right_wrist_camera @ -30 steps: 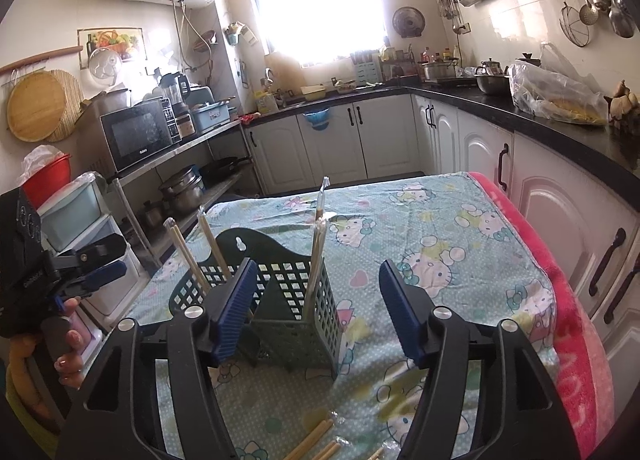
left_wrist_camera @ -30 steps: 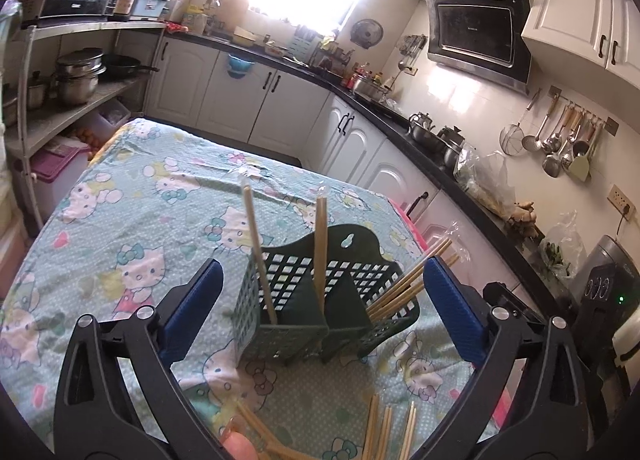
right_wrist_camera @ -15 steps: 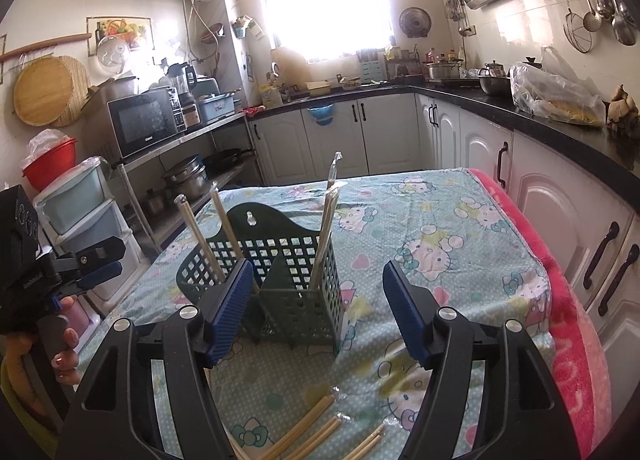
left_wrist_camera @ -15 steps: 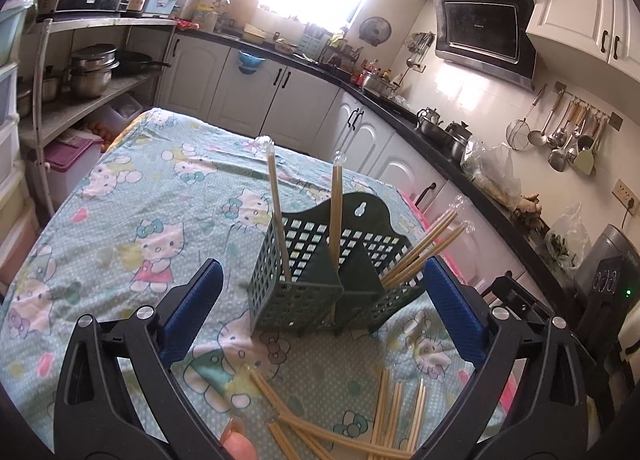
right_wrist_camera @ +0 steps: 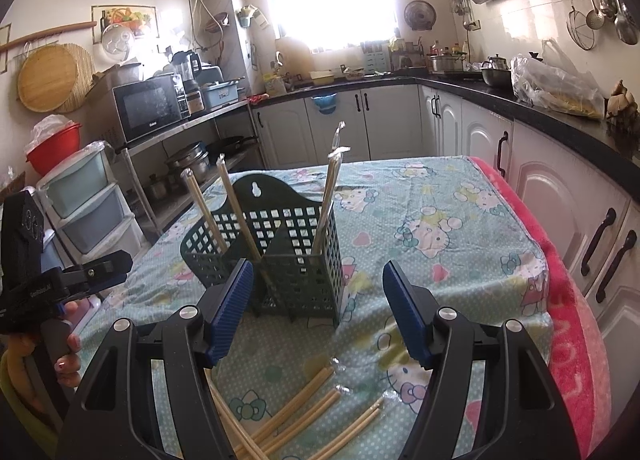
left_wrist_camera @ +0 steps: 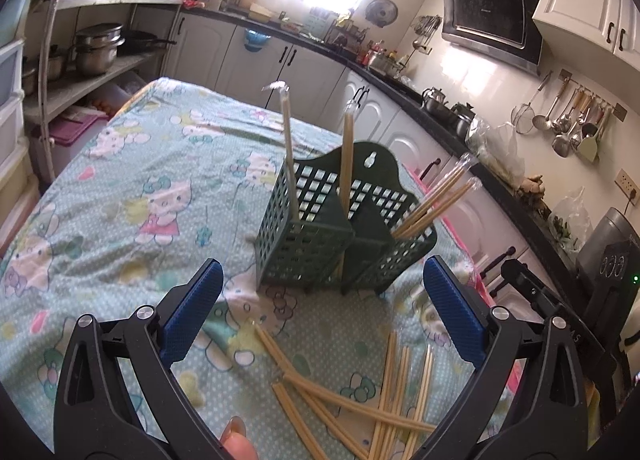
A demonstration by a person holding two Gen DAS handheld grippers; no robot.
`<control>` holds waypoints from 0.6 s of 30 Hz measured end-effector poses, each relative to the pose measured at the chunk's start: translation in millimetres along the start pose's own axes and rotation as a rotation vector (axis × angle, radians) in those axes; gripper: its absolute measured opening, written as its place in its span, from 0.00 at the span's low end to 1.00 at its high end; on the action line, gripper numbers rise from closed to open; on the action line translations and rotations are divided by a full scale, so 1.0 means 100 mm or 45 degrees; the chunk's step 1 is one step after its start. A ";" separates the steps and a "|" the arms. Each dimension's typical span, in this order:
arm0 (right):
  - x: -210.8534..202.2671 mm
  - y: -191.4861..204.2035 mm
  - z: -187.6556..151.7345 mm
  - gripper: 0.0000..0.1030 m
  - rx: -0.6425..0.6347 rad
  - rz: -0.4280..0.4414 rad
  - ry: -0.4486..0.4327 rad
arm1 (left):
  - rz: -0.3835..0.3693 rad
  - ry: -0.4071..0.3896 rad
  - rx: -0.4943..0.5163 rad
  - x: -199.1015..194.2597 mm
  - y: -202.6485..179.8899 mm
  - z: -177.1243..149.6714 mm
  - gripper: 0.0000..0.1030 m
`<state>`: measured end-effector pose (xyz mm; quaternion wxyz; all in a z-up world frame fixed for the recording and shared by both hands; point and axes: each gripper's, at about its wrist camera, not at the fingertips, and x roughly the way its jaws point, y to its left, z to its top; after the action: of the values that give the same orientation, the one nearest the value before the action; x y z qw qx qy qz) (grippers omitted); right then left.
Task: Organize utensils
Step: 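Raise both tools from the basket and move them down toward the chopstick pile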
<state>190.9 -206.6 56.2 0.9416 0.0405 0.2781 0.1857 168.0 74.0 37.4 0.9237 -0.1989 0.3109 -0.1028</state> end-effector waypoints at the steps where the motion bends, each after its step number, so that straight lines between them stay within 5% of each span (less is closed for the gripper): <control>1: 0.00 0.00 -0.02 0.63 -0.002 0.001 0.007 | -0.001 0.005 -0.001 0.00 0.01 -0.02 0.90; 18: 0.01 -0.05 -0.35 0.63 -0.012 -0.017 0.102 | 0.005 0.118 -0.007 0.08 0.09 -0.34 0.90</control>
<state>174.3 -212.4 25.6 0.9311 0.0267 0.3149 0.1824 153.3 68.9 4.6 0.9079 -0.1959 0.3542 -0.1091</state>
